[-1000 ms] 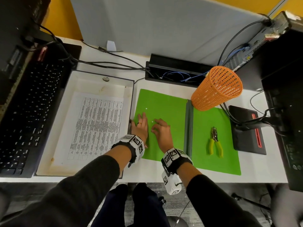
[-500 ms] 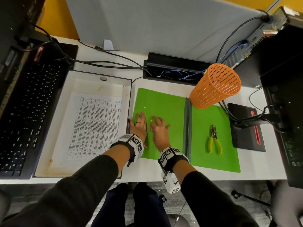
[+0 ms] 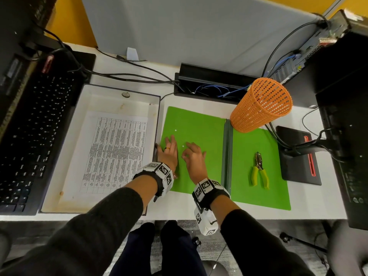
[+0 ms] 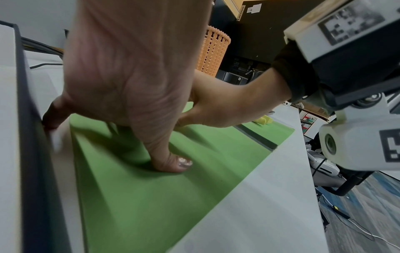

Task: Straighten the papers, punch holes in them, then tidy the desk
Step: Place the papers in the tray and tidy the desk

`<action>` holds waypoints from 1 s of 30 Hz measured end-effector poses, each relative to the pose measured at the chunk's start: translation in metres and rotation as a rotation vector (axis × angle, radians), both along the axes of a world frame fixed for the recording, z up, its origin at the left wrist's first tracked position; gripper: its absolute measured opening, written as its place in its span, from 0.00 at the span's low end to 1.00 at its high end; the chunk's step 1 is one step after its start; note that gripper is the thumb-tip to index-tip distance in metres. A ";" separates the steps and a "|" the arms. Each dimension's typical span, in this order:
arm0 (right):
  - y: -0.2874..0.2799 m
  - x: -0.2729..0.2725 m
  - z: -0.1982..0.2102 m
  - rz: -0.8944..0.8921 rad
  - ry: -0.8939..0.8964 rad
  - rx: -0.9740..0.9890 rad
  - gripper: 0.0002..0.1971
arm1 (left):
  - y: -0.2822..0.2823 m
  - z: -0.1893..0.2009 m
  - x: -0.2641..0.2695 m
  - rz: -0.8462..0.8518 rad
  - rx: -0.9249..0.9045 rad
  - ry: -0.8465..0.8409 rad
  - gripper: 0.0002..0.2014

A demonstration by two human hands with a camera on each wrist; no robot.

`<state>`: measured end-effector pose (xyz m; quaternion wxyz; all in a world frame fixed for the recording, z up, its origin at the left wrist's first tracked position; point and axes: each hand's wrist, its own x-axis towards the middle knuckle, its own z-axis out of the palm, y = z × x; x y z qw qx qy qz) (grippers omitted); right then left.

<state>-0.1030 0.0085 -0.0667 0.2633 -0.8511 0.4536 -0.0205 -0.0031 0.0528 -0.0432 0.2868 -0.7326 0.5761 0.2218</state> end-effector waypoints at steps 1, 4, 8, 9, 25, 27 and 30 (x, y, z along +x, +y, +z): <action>0.000 0.000 -0.001 0.003 0.014 -0.003 0.06 | 0.000 0.000 0.000 0.002 0.000 0.000 0.65; 0.001 0.002 -0.002 0.033 0.067 -0.009 0.06 | -0.001 -0.001 0.000 0.007 0.006 0.002 0.66; 0.002 0.003 -0.003 0.066 0.132 -0.023 0.10 | -0.002 0.000 -0.001 0.006 0.027 0.005 0.65; 0.002 0.004 -0.002 0.075 0.147 -0.028 0.12 | -0.003 0.000 -0.001 0.005 0.030 0.005 0.65; -0.001 -0.012 -0.004 -0.046 -0.134 0.052 0.04 | 0.001 0.002 0.000 0.005 -0.001 0.016 0.65; 0.000 -0.012 -0.003 -0.032 -0.127 0.046 0.03 | 0.001 0.002 0.001 0.002 0.001 0.018 0.66; 0.000 -0.011 0.000 -0.006 -0.100 0.040 0.06 | 0.001 0.002 0.002 0.002 0.007 0.028 0.65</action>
